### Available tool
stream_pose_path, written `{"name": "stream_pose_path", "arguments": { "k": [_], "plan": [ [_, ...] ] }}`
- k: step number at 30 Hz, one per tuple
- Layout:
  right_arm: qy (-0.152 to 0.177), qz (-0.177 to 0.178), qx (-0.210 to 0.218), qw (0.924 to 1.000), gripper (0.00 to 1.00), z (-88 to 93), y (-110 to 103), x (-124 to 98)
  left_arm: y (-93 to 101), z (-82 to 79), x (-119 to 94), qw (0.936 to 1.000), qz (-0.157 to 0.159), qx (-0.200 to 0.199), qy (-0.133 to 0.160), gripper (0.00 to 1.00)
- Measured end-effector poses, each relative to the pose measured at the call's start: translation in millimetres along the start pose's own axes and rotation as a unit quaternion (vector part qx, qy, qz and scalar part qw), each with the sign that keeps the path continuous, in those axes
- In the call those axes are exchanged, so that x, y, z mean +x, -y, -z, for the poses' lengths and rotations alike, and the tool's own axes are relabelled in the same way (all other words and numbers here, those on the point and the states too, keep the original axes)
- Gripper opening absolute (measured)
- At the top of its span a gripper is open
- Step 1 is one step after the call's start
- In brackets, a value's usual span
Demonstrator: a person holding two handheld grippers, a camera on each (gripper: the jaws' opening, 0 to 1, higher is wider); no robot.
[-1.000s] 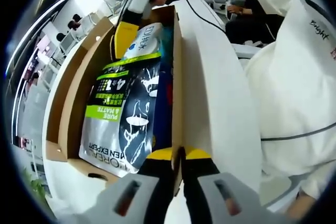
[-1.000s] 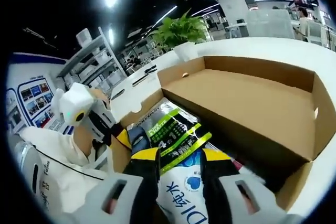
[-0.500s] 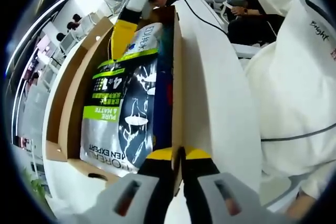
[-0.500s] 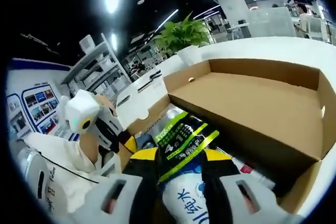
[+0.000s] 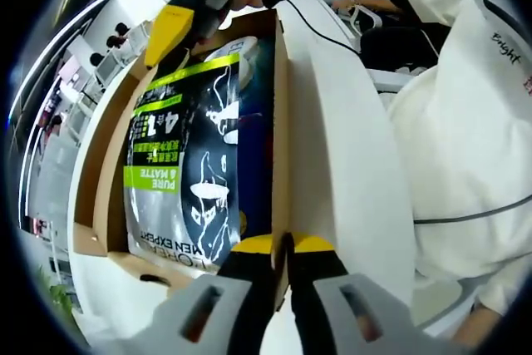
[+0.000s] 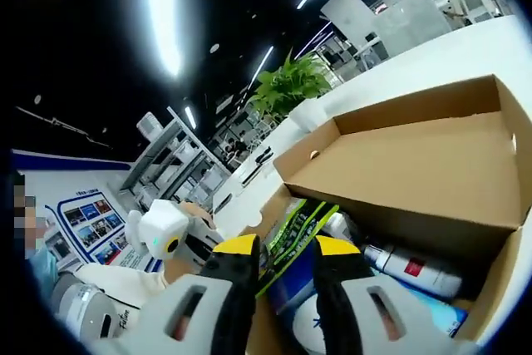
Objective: Operate the shoe box by opening the lid, removing the specified soft item, and placing it in the target area until the item is outside and the box remains undamaged.
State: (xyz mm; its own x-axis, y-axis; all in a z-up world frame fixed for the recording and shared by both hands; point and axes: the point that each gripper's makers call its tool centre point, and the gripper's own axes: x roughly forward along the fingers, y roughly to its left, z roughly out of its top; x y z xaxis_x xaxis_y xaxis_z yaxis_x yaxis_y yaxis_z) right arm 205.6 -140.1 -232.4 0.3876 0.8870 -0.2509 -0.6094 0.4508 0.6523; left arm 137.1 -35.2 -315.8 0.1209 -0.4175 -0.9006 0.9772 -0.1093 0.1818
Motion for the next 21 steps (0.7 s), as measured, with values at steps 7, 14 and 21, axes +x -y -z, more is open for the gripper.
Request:
{"name": "stream_pose_path", "arguments": {
  "k": [7,14,21],
  "plan": [
    [0.024,-0.016,0.053,0.9982,0.21,-12.2,-2.1,1.2,-0.1,-0.5,-0.1,1.0000,-0.002,0.003,0.001,0.04],
    [0.003,-0.034,0.074,0.9967,0.19,-7.6,-12.1,18.5,0.5,-0.9,-0.3,1.0000,-0.001,0.003,0.001,0.04],
    [-0.008,-0.019,0.096,0.9951,0.23,-3.0,-6.9,27.2,0.7,-0.4,-0.3,1.0000,0.000,0.002,0.001,0.04]
  ]
}}
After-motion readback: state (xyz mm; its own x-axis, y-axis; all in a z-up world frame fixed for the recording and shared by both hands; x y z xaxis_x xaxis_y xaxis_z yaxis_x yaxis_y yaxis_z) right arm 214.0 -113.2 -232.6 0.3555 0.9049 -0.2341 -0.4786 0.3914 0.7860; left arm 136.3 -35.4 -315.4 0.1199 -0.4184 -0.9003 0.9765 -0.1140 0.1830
